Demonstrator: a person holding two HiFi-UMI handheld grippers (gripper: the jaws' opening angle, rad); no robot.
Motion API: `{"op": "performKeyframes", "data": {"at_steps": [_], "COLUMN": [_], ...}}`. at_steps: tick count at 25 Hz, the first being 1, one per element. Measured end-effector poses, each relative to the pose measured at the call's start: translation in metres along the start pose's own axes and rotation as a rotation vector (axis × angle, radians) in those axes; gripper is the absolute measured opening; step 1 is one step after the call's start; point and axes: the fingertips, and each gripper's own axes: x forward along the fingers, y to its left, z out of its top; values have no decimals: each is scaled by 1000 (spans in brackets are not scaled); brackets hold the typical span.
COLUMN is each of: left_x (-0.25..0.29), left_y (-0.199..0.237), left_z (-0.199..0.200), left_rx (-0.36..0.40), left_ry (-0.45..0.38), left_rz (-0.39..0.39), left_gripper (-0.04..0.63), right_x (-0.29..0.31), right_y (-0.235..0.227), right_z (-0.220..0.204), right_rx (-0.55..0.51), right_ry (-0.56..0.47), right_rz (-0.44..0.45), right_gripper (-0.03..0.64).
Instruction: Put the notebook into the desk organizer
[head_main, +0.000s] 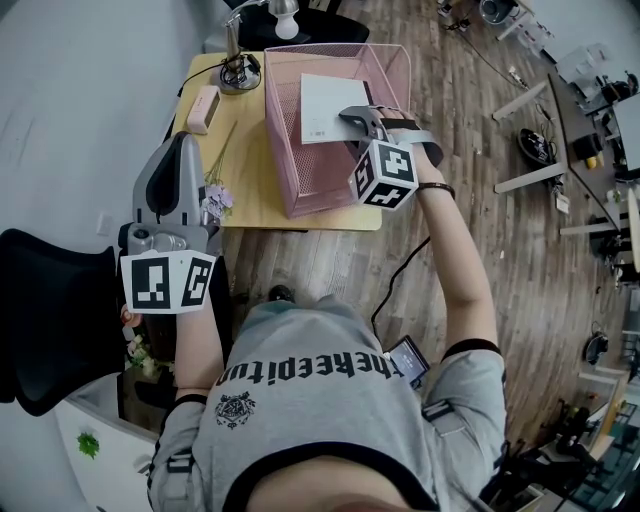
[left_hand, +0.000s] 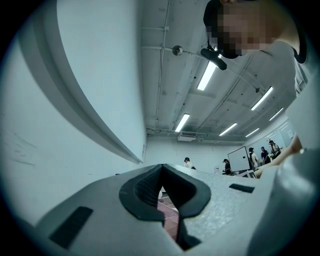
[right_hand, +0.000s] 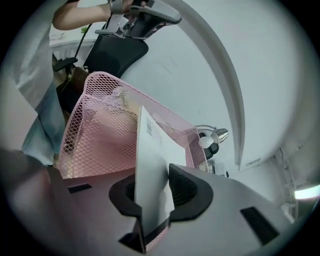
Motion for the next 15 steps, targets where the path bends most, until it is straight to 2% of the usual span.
{"op": "performKeyframes", "data": {"at_steps": [7,15], "left_x": [-1,-2], "left_y": [0,-1], "left_z": [1,1], "left_rx": [2,2], "left_ry": [4,5], "left_rz": [-2,-11], "left_gripper": [0,-1], "right_x": [-3,-10], "right_y": [13,16], "right_z": [-1,4], "right_rx": [106,201], "right_ry": [3,-30], "right_rz": [182,272], "right_gripper": [140,187]}}
